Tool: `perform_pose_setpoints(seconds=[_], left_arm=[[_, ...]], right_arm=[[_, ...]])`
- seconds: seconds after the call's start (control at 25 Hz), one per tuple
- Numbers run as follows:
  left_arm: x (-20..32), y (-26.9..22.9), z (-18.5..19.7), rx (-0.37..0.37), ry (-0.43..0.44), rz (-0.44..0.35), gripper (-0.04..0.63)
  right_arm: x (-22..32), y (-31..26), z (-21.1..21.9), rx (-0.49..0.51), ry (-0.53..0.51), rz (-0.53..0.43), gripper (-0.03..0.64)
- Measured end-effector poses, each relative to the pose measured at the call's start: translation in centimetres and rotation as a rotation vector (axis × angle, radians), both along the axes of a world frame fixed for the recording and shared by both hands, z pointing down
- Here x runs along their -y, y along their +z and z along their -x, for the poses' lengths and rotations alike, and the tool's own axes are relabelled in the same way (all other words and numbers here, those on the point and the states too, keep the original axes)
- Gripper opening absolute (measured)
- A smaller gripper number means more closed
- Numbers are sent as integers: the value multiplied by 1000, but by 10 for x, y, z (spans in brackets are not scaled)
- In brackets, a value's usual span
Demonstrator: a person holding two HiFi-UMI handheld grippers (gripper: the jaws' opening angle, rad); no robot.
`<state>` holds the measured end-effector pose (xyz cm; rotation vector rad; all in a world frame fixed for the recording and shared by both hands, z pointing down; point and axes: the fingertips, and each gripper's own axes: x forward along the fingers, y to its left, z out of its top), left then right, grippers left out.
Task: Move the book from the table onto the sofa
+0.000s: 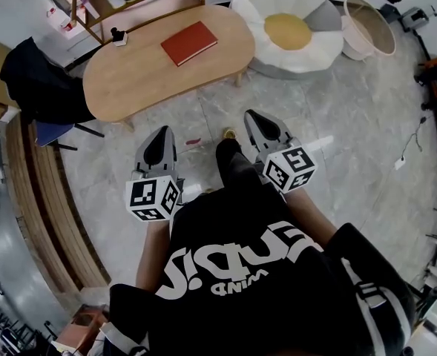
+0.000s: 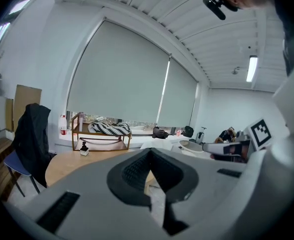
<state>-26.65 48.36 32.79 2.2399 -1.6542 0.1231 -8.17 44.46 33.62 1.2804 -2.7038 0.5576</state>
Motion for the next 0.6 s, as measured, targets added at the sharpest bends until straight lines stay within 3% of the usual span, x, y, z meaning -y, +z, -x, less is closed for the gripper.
perform_pose_setpoints(seconds=[0.6], left_arm=[[130, -29, -18, 8, -121, -16, 9]], right_arm=[[152, -19, -19, 22, -97, -1, 2]])
